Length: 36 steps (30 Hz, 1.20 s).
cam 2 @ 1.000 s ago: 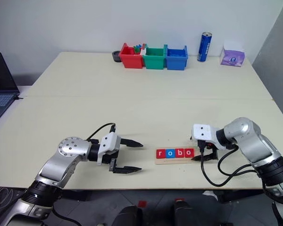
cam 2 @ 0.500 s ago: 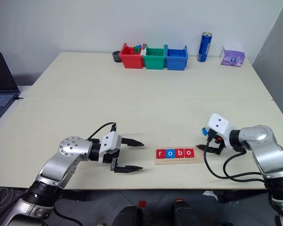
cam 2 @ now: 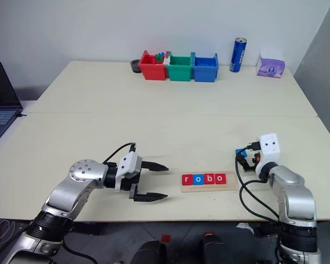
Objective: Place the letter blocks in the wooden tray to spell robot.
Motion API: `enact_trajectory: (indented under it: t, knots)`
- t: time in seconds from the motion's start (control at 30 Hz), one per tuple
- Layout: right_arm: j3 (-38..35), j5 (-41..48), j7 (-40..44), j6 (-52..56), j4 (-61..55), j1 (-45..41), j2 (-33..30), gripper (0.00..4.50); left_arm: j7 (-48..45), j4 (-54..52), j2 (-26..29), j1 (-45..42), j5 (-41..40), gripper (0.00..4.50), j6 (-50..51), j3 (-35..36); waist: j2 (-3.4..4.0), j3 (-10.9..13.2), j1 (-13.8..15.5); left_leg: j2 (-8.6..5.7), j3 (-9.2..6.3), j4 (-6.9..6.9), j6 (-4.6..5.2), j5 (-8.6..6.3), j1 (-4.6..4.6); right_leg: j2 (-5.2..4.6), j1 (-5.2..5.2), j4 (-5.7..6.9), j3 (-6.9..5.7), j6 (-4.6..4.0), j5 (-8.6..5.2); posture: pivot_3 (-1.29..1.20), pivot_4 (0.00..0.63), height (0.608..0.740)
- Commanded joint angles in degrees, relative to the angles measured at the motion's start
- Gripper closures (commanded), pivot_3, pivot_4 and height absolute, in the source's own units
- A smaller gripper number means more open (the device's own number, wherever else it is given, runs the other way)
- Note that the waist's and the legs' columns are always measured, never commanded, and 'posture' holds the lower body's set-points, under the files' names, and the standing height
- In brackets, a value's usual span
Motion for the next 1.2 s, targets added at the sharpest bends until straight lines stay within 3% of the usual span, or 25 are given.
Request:
enact_trajectory:
  t: [0.03,0.43,0.73,0.97,1.2]
  knots:
    - [0.2,0.5,-2.5,-1.3,-1.1,-0.2,1.0,0.02,-0.5,-1.8,0.6,-1.0,-0.9,0.0,-0.5,1.0,0.0,0.0,0.0,0.0,0.0,0.0,0.0,0.0,0.0,0.0,0.0,-0.01,0.0,0.0,0.0,0.0,0.15,0.74]
    - [4.4,-0.5,-4.6,-4.7,4.7,-1.2,0.3,0.02,-0.9,-1.1,0.5,-0.8,-0.6,0.0,-1.6,1.1,0.0,0.0,-0.1,-0.01,0.01,-0.01,0.0,0.0,0.0,0.01,0.0,-0.02,0.0,0.01,0.0,0.0,0.15,0.74]
    - [3.6,-0.9,-6.4,-6.6,7.1,-0.9,0.1,3.06,-1.3,-0.3,0.6,-0.2,0.0,0.0,-3.0,0.8,-0.01,0.0,0.0,-0.01,0.01,-0.01,0.0,0.0,0.0,0.01,0.0,-0.02,0.01,0.02,-0.01,0.0,0.15,0.74]
    - [0.9,0.2,-8.5,-3.2,-6.0,6.5,-0.1,3.04,-2.5,0.2,0.4,-0.3,-0.6,0.0,-3.2,0.4,0.0,0.0,0.3,-0.02,-0.08,-0.02,0.0,0.0,-0.11,-0.02,-0.01,-0.07,0.01,0.03,-0.02,0.0,0.15,0.74]
    - [0.5,-0.2,-14.6,3.5,-25.3,20.9,6.2,3.04,-4.1,0.8,0.0,-1.0,-0.7,0.0,-3.2,-0.2,0.04,0.0,0.1,0.04,-0.15,-0.04,0.0,0.0,-0.16,-0.01,-0.06,-0.05,0.06,0.25,-0.16,0.0,0.15,0.74]
